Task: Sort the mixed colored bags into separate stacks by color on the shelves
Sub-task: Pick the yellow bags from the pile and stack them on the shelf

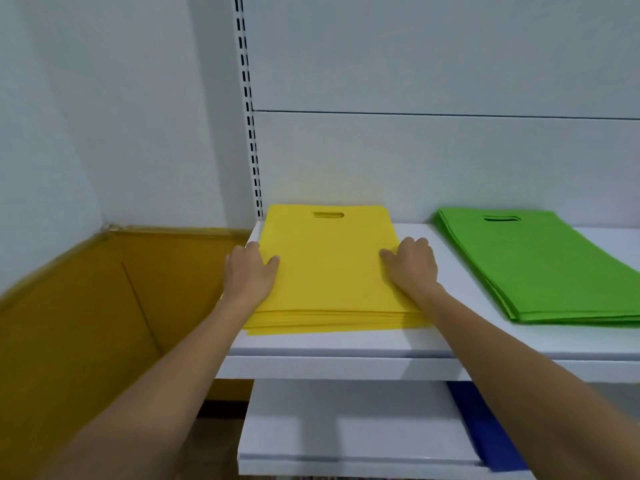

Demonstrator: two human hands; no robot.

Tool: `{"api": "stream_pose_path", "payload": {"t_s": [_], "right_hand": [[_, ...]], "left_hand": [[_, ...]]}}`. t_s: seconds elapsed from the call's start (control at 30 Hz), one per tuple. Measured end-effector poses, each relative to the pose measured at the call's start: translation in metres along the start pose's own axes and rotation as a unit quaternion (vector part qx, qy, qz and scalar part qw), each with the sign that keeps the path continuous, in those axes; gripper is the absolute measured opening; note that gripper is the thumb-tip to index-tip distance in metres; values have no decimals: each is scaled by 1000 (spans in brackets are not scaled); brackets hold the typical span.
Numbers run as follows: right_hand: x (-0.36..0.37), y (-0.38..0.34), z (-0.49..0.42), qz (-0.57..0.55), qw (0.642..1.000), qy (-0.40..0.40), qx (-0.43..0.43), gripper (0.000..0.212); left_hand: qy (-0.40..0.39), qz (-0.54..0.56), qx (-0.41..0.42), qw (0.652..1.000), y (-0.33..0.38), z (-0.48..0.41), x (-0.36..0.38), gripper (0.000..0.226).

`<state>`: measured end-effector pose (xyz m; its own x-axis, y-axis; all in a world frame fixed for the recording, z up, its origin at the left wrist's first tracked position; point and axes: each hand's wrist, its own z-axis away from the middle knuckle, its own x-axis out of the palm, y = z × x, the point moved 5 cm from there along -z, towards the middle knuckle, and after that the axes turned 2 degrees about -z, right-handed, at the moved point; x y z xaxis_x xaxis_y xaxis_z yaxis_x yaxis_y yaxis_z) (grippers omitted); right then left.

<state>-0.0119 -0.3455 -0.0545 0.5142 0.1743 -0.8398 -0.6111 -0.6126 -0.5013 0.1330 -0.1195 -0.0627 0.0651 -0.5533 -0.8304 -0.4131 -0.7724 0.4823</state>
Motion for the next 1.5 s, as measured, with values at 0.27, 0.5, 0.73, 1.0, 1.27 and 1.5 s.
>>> {"api": "stream_pose_path", "payload": {"t_s": [0.27, 0.5, 0.73, 1.0, 1.27, 1.5], "right_hand": [[-4, -7, 5, 39, 996, 66, -36, 32], [-10, -11, 11, 36, 990, 113, -74, 23], [-10, -12, 11, 30, 987, 125, -94, 17], [-6, -15, 10, 47, 986, 110, -114, 19], [-10, -22, 14, 36, 973, 153, -169, 13], [-11, -29, 17, -33, 978, 108, -174, 47]], "left_hand": [[58, 59, 36, 996, -1, -3, -2, 38], [78, 218, -54, 971, -16, -4, -4, 26], [114, 199, -26, 973, -14, -2, -7, 16], [85, 179, -42, 979, -19, -4, 0, 19], [139, 164, 0, 977, -10, 3, -12, 16], [41, 74, -48, 995, -5, 9, -14, 25]]}}
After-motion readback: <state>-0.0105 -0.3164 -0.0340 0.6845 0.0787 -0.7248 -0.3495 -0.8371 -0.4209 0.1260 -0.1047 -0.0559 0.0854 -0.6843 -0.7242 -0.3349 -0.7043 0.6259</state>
